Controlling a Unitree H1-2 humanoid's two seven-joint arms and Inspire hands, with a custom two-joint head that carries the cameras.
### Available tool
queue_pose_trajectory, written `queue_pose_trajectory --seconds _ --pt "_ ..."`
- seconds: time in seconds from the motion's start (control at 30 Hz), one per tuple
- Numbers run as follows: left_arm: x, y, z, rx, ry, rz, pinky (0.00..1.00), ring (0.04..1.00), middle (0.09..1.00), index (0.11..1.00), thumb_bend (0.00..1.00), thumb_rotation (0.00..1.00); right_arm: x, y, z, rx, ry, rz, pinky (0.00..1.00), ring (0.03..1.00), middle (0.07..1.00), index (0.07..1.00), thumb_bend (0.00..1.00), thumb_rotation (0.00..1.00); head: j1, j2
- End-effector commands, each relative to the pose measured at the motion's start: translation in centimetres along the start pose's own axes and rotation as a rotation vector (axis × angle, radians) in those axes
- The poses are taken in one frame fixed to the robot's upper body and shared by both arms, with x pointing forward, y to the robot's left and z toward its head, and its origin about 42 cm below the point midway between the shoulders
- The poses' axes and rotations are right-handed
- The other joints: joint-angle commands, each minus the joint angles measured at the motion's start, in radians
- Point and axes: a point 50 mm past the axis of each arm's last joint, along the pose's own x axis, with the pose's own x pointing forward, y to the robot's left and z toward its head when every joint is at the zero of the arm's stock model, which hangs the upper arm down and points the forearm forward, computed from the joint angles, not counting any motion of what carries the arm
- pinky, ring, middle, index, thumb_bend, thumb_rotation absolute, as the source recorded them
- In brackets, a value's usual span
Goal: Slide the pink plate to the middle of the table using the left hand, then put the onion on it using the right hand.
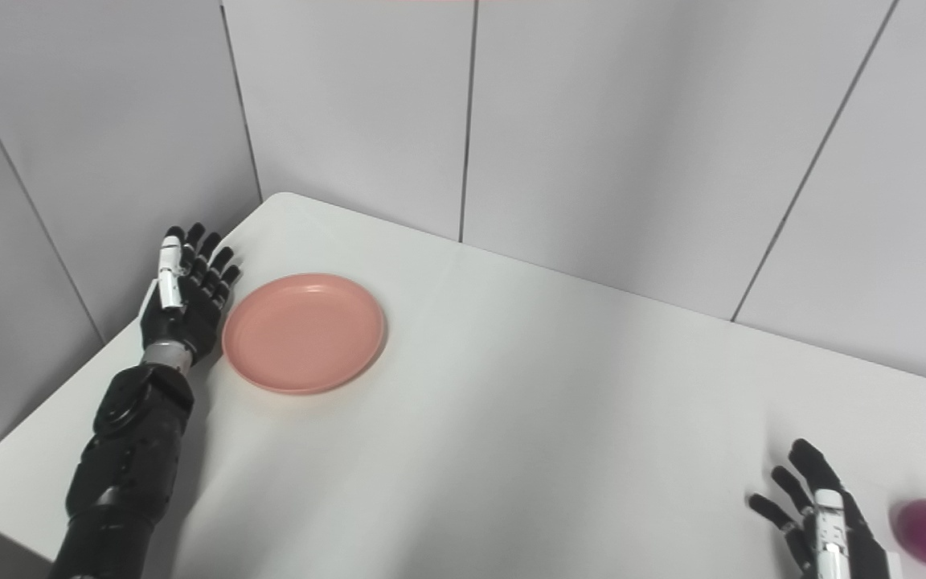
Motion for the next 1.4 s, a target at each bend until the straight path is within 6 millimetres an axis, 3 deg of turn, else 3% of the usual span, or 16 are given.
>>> queue_pose_trajectory --seconds 0.0,0.13,0.53,0.83,0.93,1.0,1.17,1.37 --pt "0.3 0.3 -0.7 -0.010 0.048 -0.011 1.00 0.985 0.981 0.968 0.38 1.00 0.5 0.3 1.7 0.003 -0.066 0.010 0.64 0.842 0.870 0.813 0.61 0.80 -0.001 0.001" --pt "0.5 -0.1 -1.6 -0.020 0.070 -0.048 0.99 0.963 0.966 0.950 0.38 1.00 0.5 0.4 1.7 0.009 -0.063 0.006 0.61 0.830 0.863 0.802 0.55 0.78 -0.005 0.002" --pt "0.6 -2.1 -3.9 -0.038 0.162 -0.127 0.96 0.937 0.937 0.912 0.40 1.00 0.5 0.7 1.8 0.006 -0.069 0.013 0.49 0.820 0.861 0.786 0.68 0.78 -0.018 0.004" --pt "0.6 -3.2 -4.8 -0.002 0.207 -0.180 0.94 0.935 0.937 0.912 0.39 1.00 0.4 0.8 1.8 0.019 -0.069 0.012 0.57 0.864 0.893 0.823 0.65 0.79 -0.026 0.006" --pt "0.6 -3.5 -5.0 -0.007 0.221 -0.188 0.93 0.926 0.931 0.905 0.39 1.00 0.4 0.9 1.8 0.021 -0.067 0.013 0.66 0.890 0.913 0.852 0.68 0.80 -0.030 0.008" --pt "0.6 -3.7 -5.1 -0.009 0.231 -0.195 0.92 0.922 0.926 0.899 0.39 1.00 0.4 0.9 1.9 0.023 -0.065 0.013 0.78 0.921 0.938 0.885 0.64 0.81 -0.031 0.009" --pt "0.6 -4.4 -5.4 -0.019 0.263 -0.229 0.93 0.933 0.938 0.915 0.40 1.00 0.4 1.0 1.9 0.019 -0.074 0.020 0.82 0.934 0.951 0.902 0.67 0.82 -0.039 0.013" --pt "0.5 -5.8 -6.0 -0.034 0.288 -0.287 0.92 0.919 0.922 0.902 0.41 1.00 0.2 1.2 1.9 0.023 -0.067 0.013 0.98 0.976 0.978 0.939 0.56 0.88 -0.044 0.016"
